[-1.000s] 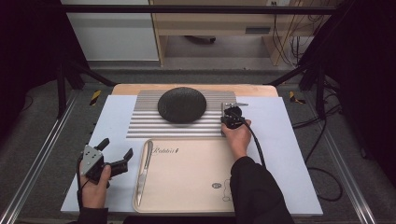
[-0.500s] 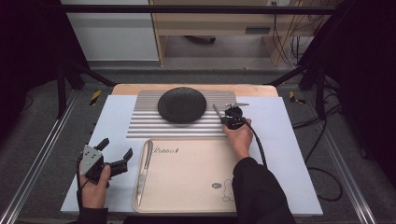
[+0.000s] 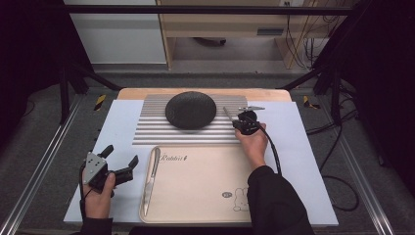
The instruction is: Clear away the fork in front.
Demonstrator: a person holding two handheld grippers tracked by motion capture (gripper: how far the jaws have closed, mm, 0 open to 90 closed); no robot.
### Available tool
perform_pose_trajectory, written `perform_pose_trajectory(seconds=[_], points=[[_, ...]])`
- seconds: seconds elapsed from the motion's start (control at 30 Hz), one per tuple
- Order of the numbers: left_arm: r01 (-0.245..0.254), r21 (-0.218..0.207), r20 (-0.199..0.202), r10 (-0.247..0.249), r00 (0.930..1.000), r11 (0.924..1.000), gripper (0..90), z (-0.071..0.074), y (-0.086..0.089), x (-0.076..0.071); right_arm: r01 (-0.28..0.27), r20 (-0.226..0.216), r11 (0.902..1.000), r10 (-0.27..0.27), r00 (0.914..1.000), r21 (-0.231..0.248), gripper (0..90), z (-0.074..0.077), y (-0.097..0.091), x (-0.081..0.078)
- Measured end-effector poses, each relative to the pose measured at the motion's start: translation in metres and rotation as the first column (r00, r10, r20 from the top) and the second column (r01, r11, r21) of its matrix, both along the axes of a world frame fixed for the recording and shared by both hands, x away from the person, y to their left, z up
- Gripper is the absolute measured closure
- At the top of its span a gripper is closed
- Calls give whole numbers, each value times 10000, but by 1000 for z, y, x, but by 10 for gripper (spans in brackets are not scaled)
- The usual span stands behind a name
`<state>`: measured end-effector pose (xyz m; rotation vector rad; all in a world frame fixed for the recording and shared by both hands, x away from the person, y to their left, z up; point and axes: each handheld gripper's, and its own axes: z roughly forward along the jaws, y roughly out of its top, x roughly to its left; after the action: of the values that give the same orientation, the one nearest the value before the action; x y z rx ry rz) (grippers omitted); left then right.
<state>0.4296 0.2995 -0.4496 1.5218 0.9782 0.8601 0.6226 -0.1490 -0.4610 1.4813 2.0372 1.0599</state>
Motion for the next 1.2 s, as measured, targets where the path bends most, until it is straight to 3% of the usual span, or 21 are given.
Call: perform_pose_trajectory(seconds=[0.2,0.47,0.8,0.93,1.1,1.17,1.2], points=[[24,285,42,-25,10000,9996,30,0,-3,-1,-298,301,9995,294,9991,118,853,10,-5,-14],[149,517,18,-150,9999,9986,30,0,-9,-1,-1051,677,9939,1027,9924,329,853,17,-10,-50],[508,919,21,-512,9987,9945,30,0,-22,-5,-2086,1010,9763,2022,9741,571,853,19,2,-92],[738,1057,3,-742,9972,9917,32,1,-30,-7,-2565,979,9653,2510,9630,490,853,18,12,-104],[1391,1669,-7,-1410,9900,9761,38,6,-53,-10,-3186,855,9473,3148,9453,347,853,18,24,-117],[1587,2182,161,-1662,9860,9629,39,9,-63,-10,-3421,823,9389,3382,9375,382,853,20,28,-121],[1776,2259,36,-1832,9831,9578,42,11,-69,-11,-3526,792,9350,3490,9338,369,853,21,30,-123]])
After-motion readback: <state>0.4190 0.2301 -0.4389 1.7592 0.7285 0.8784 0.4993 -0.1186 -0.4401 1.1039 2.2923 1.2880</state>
